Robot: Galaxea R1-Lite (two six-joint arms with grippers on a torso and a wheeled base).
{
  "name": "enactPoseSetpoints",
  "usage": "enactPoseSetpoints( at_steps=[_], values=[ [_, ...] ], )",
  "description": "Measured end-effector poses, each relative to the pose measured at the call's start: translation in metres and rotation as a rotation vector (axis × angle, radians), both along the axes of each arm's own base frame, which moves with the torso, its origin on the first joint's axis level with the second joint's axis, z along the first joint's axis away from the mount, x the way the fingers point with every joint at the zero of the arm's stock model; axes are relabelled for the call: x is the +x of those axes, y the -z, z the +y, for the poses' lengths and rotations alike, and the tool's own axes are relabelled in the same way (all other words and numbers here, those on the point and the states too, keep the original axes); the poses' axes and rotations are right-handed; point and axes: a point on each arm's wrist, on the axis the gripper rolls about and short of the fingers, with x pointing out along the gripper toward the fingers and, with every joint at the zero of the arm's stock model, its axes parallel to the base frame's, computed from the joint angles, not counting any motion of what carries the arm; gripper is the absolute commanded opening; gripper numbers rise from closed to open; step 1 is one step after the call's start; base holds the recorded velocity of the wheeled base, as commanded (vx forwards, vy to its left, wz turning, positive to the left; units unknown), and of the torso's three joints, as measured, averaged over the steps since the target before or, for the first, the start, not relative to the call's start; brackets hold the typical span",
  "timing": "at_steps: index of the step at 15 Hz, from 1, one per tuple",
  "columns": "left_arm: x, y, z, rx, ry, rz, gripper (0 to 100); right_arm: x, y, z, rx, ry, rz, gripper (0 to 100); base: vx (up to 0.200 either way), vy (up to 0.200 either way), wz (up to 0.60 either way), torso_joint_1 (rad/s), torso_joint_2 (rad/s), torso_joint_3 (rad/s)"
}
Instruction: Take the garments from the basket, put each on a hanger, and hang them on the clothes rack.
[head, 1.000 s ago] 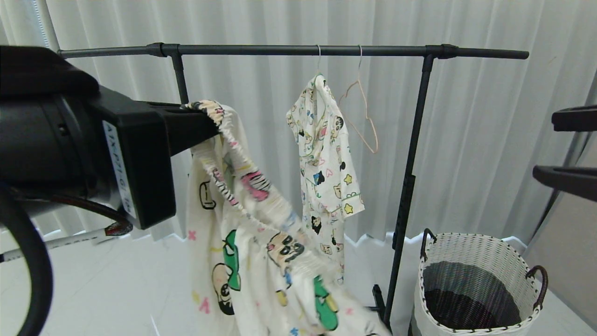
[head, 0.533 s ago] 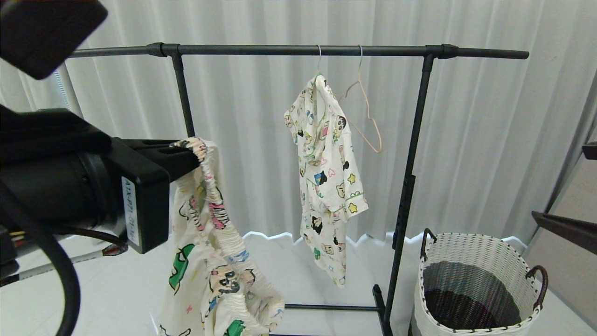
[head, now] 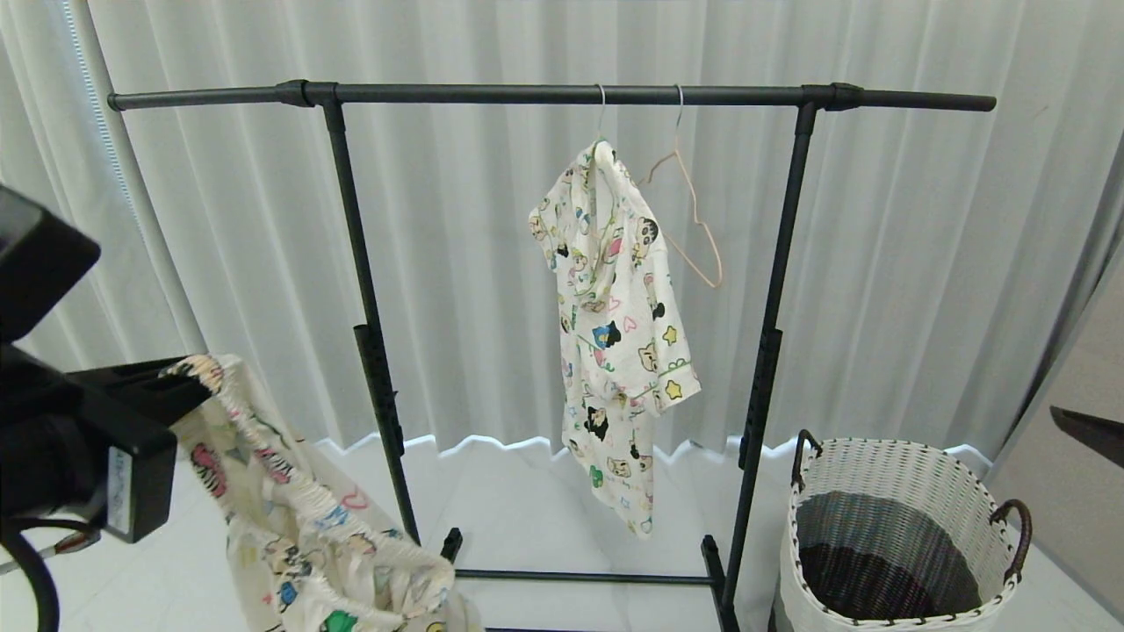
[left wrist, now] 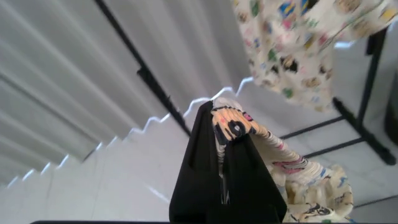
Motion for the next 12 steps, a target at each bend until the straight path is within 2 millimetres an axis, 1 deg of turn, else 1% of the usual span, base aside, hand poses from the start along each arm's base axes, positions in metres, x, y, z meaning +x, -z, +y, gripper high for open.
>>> enactPoseSetpoints(
  at_steps=[2,3,5,7,10,11,12],
  values=[
    [-0.007,0.018,0.017,0.0,-0.079,0.009,0,-0.003,0.008,-0.005,0.028,0.028,0.016,100,0.0,0.0,0.0,0.0,0.0,0.0],
    [-0.01,0.022,0.022,-0.011,-0.104,-0.007,0,-0.006,0.012,-0.007,0.034,0.034,0.023,100,0.0,0.0,0.0,0.11,-0.22,-0.1],
    [-0.013,0.026,0.026,-0.014,-0.123,-0.023,0,-0.009,0.016,-0.01,0.052,0.045,0.026,100,0.0,0.0,0.0,0.178,-0.36,-0.193],
    [-0.016,0.028,0.028,0.026,-0.115,-0.028,0,-0.011,0.017,-0.011,0.07,0.051,0.025,100,0.0,0.0,0.0,0.202,-0.44,-0.215],
    [-0.017,0.029,0.029,0.036,-0.113,-0.03,0,-0.012,0.017,-0.012,0.09,0.039,0.025,100,0.0,0.0,0.0,0.095,-0.46,-0.23],
    [-0.017,0.029,0.029,0.035,-0.113,-0.032,0,-0.013,0.017,-0.012,0.095,0.034,0.025,100,0.0,0.0,0.0,0.256,-0.5,-0.232],
    [-0.017,0.028,0.029,0.034,-0.113,-0.034,0,-0.013,0.016,-0.012,0.097,0.03,0.024,100,0.0,0.0,0.0,0.393,-0.49,-0.242]
  ],
)
